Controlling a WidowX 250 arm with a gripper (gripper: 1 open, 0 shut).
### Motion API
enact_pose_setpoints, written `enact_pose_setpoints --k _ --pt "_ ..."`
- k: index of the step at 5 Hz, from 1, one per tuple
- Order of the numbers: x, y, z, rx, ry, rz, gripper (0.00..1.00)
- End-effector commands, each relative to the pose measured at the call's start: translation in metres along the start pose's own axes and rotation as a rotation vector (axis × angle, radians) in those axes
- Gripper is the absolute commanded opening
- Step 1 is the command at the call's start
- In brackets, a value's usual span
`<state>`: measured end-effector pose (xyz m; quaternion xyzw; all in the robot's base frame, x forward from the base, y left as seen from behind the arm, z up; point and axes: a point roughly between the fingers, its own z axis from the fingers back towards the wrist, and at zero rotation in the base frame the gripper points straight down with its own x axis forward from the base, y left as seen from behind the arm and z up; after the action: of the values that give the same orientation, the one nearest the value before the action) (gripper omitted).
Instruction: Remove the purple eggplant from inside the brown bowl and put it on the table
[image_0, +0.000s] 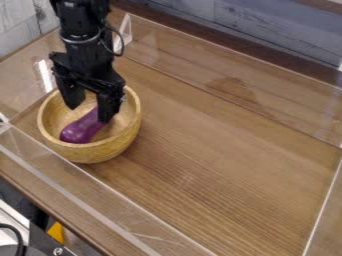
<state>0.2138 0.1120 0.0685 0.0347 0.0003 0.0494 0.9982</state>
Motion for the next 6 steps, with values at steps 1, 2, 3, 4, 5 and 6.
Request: enact_pose_setpoints --k 1,2,3,4,5,6 --pt "0.004 0.002 0.002 0.013 -0.024 0.000 1.00" --pt "0.005 0.001 -0.001 0.012 -0.023 0.001 1.00" --pt "0.006 0.001 -0.005 0.009 -0.023 0.004 1.00" --pt "0.007 0.000 -0.008 0.006 -0.022 0.006 1.00" --pt "0.009 0.000 -0.011 0.002 -0.021 0.007 1.00" --pt "0.010 0.000 -0.013 -0.002 -0.019 0.010 1.00"
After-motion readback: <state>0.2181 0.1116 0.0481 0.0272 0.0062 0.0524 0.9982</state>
